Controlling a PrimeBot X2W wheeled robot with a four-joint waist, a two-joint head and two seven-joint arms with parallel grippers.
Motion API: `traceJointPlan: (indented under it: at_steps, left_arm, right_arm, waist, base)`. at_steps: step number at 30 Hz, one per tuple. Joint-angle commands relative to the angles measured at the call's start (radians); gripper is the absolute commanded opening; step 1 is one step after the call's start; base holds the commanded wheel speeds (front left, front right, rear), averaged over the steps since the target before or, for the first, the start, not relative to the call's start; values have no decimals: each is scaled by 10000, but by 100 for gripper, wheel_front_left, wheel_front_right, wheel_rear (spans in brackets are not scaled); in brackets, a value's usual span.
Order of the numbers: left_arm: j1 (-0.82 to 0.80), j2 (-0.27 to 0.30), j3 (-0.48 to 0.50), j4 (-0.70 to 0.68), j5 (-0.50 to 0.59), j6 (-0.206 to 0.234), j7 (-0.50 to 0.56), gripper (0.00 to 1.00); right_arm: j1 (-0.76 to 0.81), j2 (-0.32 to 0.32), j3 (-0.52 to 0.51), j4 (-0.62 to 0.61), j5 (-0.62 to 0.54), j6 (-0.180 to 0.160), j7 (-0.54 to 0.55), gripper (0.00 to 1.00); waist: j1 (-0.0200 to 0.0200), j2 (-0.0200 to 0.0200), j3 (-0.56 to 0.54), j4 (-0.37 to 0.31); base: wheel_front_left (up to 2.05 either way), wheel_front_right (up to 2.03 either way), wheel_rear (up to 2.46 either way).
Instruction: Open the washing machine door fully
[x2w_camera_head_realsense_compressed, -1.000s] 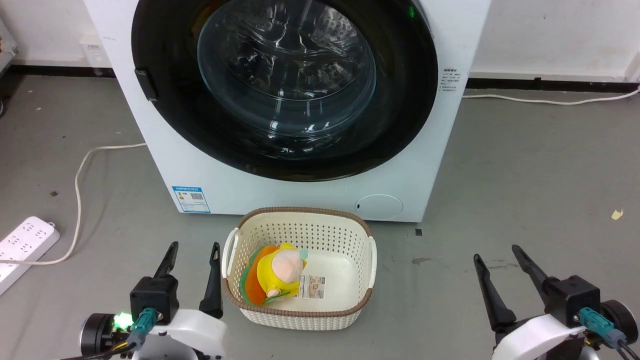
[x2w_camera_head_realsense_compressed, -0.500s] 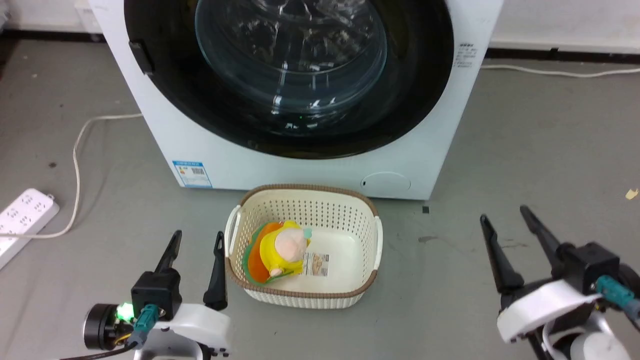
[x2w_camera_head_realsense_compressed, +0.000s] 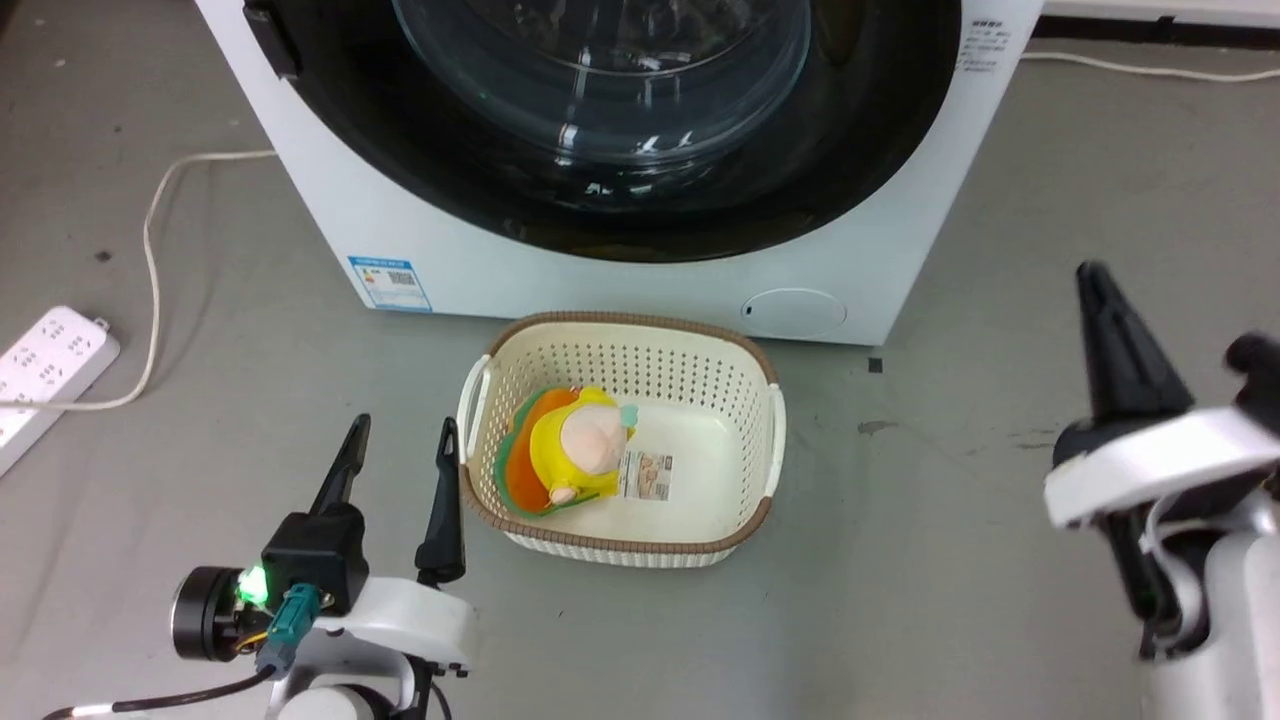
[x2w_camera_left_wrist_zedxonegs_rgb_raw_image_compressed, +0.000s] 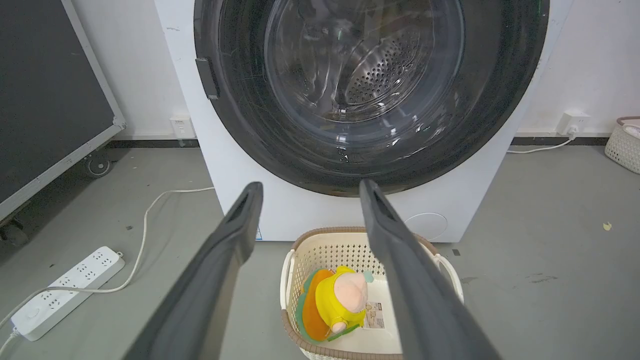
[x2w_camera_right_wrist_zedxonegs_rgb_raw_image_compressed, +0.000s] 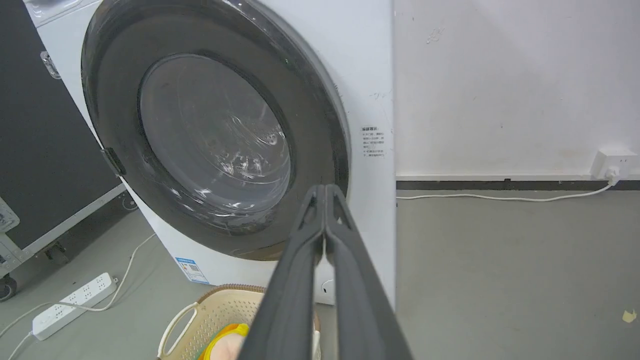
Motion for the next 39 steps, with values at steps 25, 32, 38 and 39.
traceJointPlan:
  at_steps: [25, 32, 38, 39]
  left_arm:
    - [-635, 8, -581, -168, -202, 263, -604, 100]
    - [-839, 9, -758, -230, -295, 353, -751, 100]
    - [-1031, 10, -957, -264, -423, 445, -876, 100]
    - [-1061, 10, -1006, -272, -452, 469, -897, 100]
  right_arm:
    - [-4519, 322, -2334, 2740, 2973, -5, 2538, 0]
    - [-6001, 325, -2951, 3530, 3205, -6, 3173, 0]
    - [-7251, 198, -3593, 4219, 3276, -6, 3768, 0]
    - [-7451, 156, -3734, 4385, 3273, -6, 3897, 0]
  waist:
    - [-1, 0, 1242, 677]
    - [-1, 0, 1706, 910]
    - [-1, 0, 2068, 1130]
    - [-1, 0, 2117, 1179]
  base:
    - [0, 0, 0]
    - [0, 0, 0]
    - [0, 0, 0]
    - [0, 0, 0]
